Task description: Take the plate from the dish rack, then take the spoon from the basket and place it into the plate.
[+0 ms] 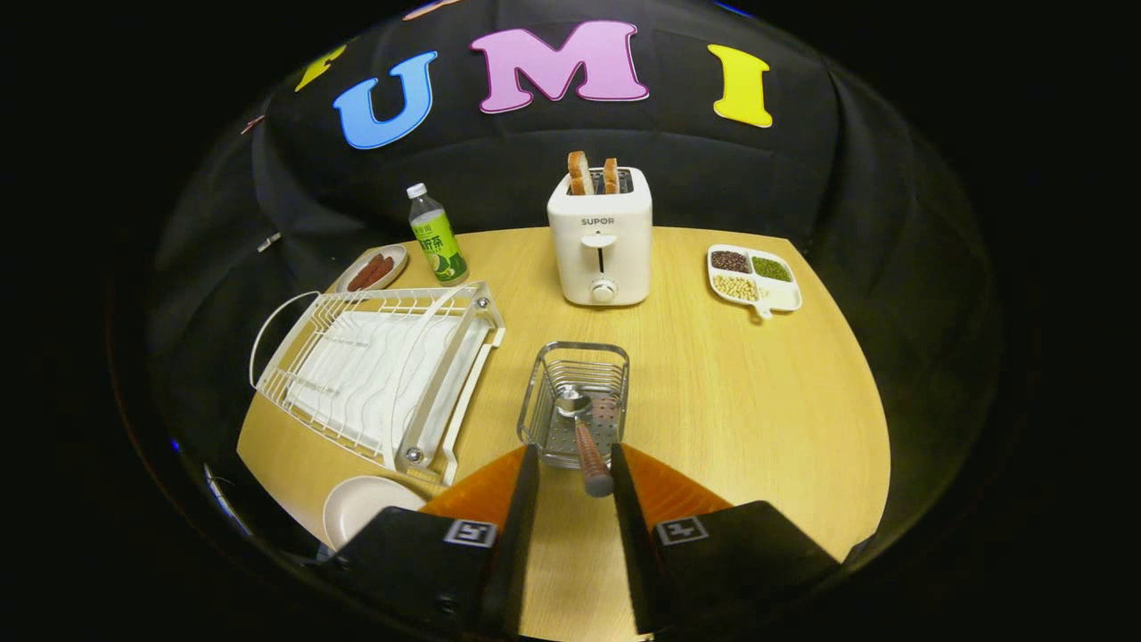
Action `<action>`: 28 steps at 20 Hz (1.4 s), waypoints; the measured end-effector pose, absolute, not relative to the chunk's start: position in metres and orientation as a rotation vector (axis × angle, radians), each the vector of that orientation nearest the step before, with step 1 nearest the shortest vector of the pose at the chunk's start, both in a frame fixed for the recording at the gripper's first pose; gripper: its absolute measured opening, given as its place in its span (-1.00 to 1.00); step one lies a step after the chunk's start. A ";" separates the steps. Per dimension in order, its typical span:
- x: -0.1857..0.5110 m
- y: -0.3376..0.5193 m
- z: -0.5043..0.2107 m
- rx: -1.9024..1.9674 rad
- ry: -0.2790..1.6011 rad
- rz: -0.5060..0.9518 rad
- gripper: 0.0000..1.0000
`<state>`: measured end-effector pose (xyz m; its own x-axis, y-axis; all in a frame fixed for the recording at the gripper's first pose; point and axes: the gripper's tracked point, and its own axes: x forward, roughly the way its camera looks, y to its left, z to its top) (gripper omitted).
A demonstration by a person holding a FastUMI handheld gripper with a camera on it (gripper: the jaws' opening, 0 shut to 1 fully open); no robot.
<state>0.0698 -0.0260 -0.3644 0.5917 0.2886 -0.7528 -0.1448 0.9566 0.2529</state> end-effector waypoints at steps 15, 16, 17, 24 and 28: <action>0.058 -0.052 -0.308 0.138 0.779 0.178 -0.81; 0.054 -0.055 -0.294 0.138 0.750 0.181 -0.81; 0.047 -0.055 -0.279 0.143 0.721 0.190 -0.81; -0.047 0.012 -0.201 0.315 0.621 0.398 -0.81; -0.096 0.045 -0.220 0.305 0.658 0.489 -0.81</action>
